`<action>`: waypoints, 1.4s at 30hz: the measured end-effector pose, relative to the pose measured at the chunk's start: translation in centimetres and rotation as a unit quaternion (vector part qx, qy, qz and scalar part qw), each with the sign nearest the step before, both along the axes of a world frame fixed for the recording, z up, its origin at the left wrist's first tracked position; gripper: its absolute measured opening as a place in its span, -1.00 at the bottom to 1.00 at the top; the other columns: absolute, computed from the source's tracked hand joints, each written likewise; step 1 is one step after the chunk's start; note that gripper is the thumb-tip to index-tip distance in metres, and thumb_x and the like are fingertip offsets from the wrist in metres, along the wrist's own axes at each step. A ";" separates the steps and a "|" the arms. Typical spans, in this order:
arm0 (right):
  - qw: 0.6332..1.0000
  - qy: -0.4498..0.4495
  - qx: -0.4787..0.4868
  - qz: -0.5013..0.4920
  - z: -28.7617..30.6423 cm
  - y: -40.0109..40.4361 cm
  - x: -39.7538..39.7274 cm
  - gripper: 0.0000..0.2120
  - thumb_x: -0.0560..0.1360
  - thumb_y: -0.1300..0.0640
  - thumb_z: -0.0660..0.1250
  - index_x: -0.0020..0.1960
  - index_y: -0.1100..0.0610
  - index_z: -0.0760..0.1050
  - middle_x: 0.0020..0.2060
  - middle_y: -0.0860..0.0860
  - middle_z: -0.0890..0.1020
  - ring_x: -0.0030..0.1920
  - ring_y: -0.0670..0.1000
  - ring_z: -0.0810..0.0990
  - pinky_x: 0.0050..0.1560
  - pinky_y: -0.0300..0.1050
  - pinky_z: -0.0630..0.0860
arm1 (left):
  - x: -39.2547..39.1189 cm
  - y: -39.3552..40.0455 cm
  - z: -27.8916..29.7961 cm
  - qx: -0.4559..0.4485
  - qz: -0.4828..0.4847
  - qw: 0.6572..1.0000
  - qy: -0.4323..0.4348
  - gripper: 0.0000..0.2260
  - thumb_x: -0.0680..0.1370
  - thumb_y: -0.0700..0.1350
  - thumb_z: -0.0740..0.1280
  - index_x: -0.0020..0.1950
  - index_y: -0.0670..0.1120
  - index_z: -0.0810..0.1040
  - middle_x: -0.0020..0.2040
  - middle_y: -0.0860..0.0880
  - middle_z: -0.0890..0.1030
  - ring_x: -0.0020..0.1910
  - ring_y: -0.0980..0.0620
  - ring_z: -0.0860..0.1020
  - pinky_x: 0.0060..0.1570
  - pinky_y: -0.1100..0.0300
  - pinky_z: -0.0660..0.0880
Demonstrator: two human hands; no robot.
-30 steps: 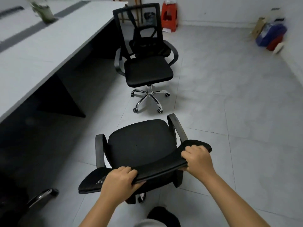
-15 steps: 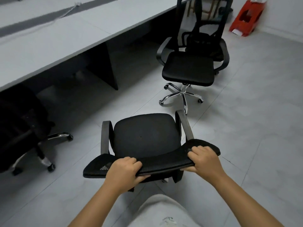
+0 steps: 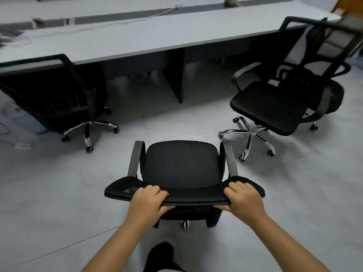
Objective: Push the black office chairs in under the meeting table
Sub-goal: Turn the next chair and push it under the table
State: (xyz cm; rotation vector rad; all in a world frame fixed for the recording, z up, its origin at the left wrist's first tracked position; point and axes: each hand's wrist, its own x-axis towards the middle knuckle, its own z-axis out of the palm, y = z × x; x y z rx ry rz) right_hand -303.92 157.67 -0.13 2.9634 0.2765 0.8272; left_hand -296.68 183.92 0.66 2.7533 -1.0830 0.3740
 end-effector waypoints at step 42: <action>0.994 -0.040 0.009 0.102 -0.1 -5.8 55.5 -0.37 0.47 -0.33 -0.01 -0.50 0.13 0.37 -0.56 0.01 0.41 -0.53 0.03 0.39 -0.35 -0.18 0.12 | 47.9 -2.3 -1.0 0.009 0.118 0.988 -0.102 -0.73 0.45 0.09 0.26 -0.30 -0.01 0.25 -0.54 0.06 0.42 -0.57 0.07 0.41 -0.39 0.24 0.17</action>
